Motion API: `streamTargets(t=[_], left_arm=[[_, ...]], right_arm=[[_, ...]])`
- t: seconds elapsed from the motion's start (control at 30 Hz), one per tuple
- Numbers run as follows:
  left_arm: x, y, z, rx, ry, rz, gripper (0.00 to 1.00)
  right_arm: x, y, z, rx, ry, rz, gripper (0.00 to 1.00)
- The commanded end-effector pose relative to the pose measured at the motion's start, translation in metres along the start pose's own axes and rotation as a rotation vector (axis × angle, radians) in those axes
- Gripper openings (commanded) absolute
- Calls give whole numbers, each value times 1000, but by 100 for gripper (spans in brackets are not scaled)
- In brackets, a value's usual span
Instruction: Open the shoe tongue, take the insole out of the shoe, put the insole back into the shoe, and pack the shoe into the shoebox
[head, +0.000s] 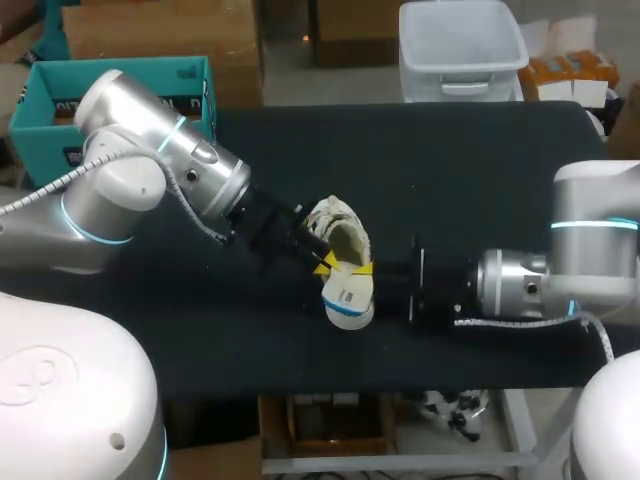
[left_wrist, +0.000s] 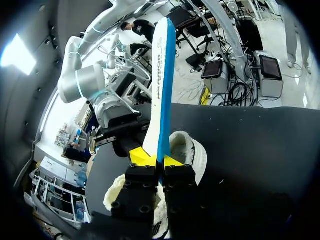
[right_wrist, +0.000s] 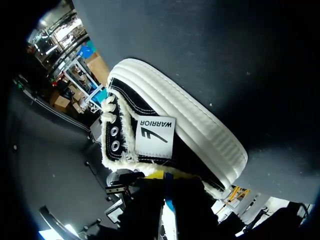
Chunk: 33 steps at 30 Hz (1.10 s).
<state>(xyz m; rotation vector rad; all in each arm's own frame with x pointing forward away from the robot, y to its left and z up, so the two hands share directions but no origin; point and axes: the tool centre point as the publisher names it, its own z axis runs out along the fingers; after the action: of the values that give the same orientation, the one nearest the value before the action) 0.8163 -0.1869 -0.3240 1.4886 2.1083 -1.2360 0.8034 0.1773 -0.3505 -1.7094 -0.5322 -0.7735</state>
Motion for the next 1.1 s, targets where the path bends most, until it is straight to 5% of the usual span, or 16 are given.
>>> streamTargets(t=[0.03, 0.33, 0.5, 0.63, 0.7, 1.1], left_arm=[[-6, 2, 7, 1, 20, 10, 0], [-2, 11, 6, -9, 51, 29, 0], [2, 12, 1, -6, 42, 30, 0], [4, 12, 0, -4, 31, 34, 0], [5, 12, -1, -2, 27, 34, 0], [3, 7, -2, -2, 18, 33, 0]], right_arm=[[-2, -3, 7, -2, 13, 1, 0], [-4, -1, 9, -4, 13, 11, 0], [-3, -4, 9, -11, 3, 18, 12], [-3, -7, 7, -19, -6, 23, 40], [-3, -10, 5, -27, -11, 27, 45], [-10, -23, -14, -87, -16, 36, 35]])
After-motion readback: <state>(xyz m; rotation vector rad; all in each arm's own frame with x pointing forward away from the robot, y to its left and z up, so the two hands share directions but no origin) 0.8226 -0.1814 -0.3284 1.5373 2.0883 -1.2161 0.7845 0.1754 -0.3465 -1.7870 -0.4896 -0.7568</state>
